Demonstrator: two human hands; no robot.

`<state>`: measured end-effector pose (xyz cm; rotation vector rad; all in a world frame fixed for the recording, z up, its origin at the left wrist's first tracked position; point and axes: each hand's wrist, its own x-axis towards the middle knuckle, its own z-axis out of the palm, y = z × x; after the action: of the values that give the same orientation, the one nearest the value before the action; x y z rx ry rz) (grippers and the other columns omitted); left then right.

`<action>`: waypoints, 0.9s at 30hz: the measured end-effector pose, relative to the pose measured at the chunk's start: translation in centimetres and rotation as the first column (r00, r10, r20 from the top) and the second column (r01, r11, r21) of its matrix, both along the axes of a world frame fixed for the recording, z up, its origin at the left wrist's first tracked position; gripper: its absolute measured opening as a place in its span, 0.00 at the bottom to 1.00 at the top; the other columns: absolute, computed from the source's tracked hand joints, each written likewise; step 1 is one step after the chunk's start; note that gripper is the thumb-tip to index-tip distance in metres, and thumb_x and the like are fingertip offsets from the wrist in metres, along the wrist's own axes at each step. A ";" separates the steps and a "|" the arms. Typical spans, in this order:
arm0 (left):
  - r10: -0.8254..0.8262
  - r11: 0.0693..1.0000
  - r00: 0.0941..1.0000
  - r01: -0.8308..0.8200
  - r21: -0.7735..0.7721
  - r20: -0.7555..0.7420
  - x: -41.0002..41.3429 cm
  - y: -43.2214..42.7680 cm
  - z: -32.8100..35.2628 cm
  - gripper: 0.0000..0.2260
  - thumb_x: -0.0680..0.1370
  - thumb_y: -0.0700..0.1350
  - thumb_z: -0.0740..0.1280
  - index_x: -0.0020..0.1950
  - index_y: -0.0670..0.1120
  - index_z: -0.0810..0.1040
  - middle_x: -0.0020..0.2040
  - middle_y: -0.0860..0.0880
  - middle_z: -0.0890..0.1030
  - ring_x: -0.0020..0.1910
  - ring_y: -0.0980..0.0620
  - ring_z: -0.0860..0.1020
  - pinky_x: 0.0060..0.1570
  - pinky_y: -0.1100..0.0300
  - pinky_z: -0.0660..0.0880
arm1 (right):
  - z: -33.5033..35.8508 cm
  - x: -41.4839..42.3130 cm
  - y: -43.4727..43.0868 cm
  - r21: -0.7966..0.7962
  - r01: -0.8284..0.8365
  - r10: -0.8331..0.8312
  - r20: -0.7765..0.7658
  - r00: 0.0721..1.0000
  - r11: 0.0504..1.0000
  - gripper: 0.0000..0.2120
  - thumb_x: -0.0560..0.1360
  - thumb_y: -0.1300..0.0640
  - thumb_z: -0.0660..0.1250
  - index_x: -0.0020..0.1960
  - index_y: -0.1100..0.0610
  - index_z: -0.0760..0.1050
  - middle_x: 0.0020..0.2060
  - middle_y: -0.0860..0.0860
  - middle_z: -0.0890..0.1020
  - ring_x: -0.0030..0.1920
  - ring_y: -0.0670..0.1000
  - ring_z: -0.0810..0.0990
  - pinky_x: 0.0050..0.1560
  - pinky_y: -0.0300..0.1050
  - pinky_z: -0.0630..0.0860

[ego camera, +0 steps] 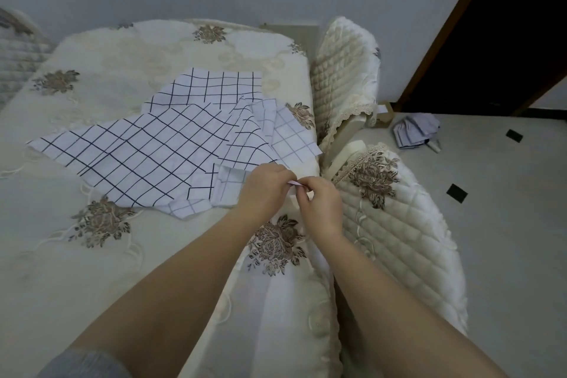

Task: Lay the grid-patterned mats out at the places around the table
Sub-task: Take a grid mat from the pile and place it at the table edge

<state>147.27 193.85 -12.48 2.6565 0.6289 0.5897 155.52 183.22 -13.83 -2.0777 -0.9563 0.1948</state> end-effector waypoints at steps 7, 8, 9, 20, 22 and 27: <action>0.081 0.996 0.996 -0.083 0.044 0.039 -1.9 -0.4 3.7 0.05 0.72 0.39 0.68 0.43 0.42 0.83 0.38 0.45 0.83 0.40 0.42 0.80 0.36 0.53 0.76 | 4.3 -0.1 -1.4 0.078 0.016 -0.011 -0.059 0.998 0.997 0.07 0.76 0.59 0.64 0.47 0.57 0.81 0.39 0.45 0.78 0.43 0.47 0.75 0.40 0.37 0.65; 0.094 0.995 0.995 -0.095 0.040 0.029 -2.3 -0.5 4.4 0.05 0.73 0.40 0.68 0.45 0.42 0.83 0.40 0.45 0.83 0.42 0.42 0.80 0.38 0.53 0.76 | 5.1 -0.2 -1.7 0.096 0.021 -0.015 -0.062 0.998 0.995 0.07 0.76 0.58 0.64 0.46 0.57 0.81 0.38 0.44 0.78 0.42 0.46 0.75 0.38 0.35 0.65; 0.107 0.994 0.994 -0.108 0.036 0.013 -2.7 -0.6 5.1 0.06 0.75 0.41 0.67 0.47 0.43 0.83 0.42 0.45 0.83 0.44 0.43 0.80 0.40 0.52 0.75 | 5.8 -0.3 -2.0 0.111 0.028 -0.021 -0.067 0.998 0.993 0.07 0.76 0.58 0.64 0.45 0.57 0.81 0.38 0.45 0.78 0.41 0.46 0.75 0.38 0.35 0.65; 0.269 0.960 0.959 -0.275 0.061 0.092 -8.5 -2.5 11.8 0.09 0.78 0.41 0.63 0.51 0.45 0.83 0.47 0.49 0.84 0.50 0.48 0.78 0.46 0.56 0.72 | 12.8 -1.6 -4.9 0.250 0.064 -0.040 -0.100 0.994 0.966 0.07 0.76 0.56 0.65 0.44 0.55 0.81 0.37 0.49 0.82 0.40 0.49 0.78 0.41 0.43 0.74; 0.301 0.948 0.948 -0.310 0.074 0.104 -9.9 -2.7 12.9 0.09 0.78 0.42 0.63 0.51 0.45 0.83 0.47 0.50 0.84 0.50 0.48 0.78 0.46 0.55 0.72 | 13.7 -1.5 -5.3 0.259 0.075 -0.047 -0.111 0.993 0.963 0.08 0.76 0.55 0.65 0.43 0.56 0.80 0.36 0.50 0.81 0.39 0.51 0.78 0.41 0.47 0.75; 0.387 0.916 0.910 -0.398 0.052 0.152 -14.4 -3.1 15.4 0.08 0.75 0.37 0.65 0.49 0.43 0.84 0.46 0.47 0.84 0.49 0.46 0.80 0.48 0.52 0.75 | 16.3 -1.8 -5.6 0.293 0.045 -0.014 -0.107 0.994 0.955 0.07 0.77 0.55 0.65 0.44 0.56 0.79 0.37 0.49 0.80 0.39 0.48 0.76 0.37 0.40 0.71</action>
<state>132.89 190.79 2.94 2.5431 1.1327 0.9198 153.74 177.58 2.44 -1.7887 -0.8355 0.1338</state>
